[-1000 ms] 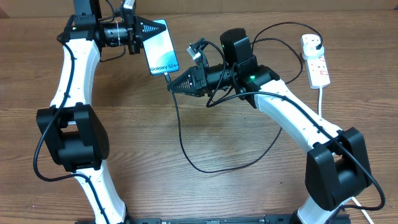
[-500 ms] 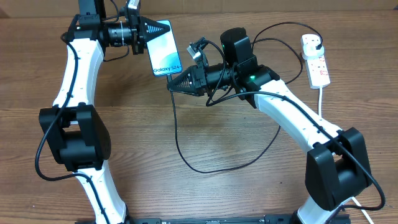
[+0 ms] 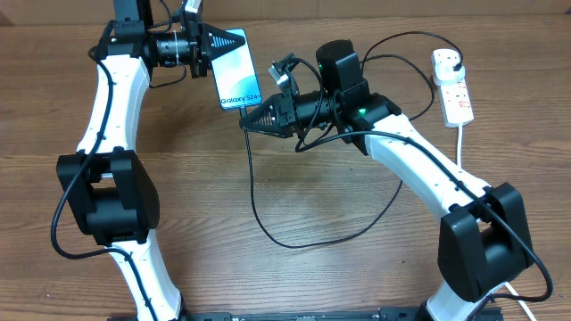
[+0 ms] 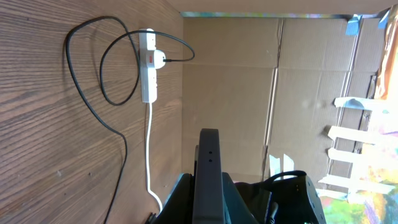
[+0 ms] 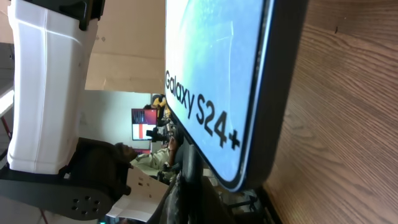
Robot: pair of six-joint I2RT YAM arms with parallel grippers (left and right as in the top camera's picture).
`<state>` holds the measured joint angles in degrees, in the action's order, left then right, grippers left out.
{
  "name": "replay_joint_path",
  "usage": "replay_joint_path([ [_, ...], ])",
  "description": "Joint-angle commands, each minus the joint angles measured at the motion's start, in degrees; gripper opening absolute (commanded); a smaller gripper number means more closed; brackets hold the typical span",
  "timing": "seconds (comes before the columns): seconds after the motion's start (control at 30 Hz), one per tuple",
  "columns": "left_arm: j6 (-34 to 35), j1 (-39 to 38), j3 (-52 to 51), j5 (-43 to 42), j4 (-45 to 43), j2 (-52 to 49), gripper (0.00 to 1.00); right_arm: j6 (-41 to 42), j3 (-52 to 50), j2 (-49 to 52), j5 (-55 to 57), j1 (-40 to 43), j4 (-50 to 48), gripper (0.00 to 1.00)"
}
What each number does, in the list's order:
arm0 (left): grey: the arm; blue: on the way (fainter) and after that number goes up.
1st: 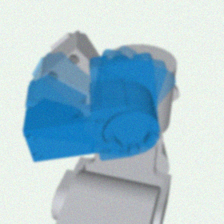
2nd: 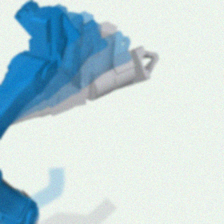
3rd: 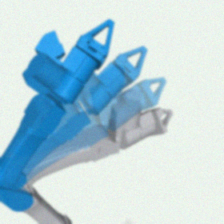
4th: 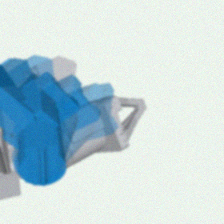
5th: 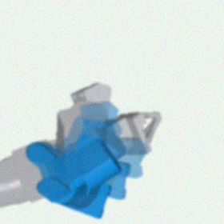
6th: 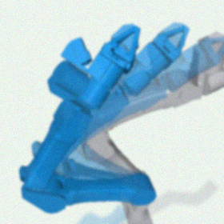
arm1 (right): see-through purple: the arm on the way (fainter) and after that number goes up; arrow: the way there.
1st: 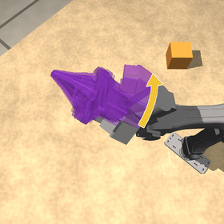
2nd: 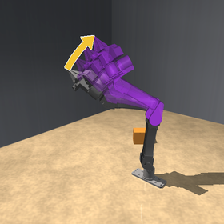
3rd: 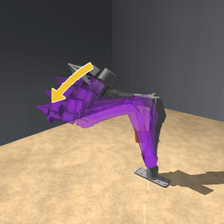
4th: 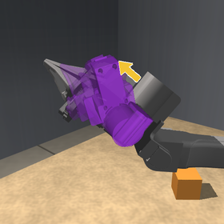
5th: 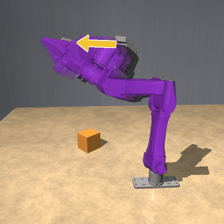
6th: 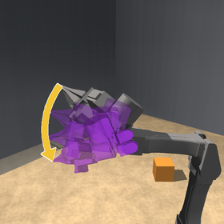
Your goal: Plug charger to phone and switch on socket
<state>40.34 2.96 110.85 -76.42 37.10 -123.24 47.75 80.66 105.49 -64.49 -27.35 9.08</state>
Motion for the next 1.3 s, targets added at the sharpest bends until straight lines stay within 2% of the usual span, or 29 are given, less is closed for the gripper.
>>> replay_joint_path([
  [0.0,-1.0,-2.1,0.9,-7.1,0.4,-0.1,0.04,0.1,0.8,1.4,4.5,0.8,-0.9,0.04],
  [0.3,-3.1,-2.3,0.9,-10.3,0.8,-0.1,0.04,0.1,0.8,2.3,3.3,1.9,-2.7,0.04],
  [0.6,-7.3,-2.3,0.9,-10.4,4.7,-0.1,0.04,0.3,0.8,2.3,3.1,2.7,-3.5,0.04],
  [0.83,-7.6,-2.1,0.9,-10.3,4.7,-0.1,0.04,0.0,0.8,2.3,2.9,2.7,-3.4,0.04],
  [1.07,-7.6,-1.2,0.9,-8.7,4.6,-0.1,0.05,-2.5,0.8,2.3,3.0,2.7,0.7,0.18],
  [1.27,-7.6,-1.0,0.9,-4.4,4.7,-0.1,0.05,-4.7,0.8,2.3,3.2,2.7,3.3,0.26],
])
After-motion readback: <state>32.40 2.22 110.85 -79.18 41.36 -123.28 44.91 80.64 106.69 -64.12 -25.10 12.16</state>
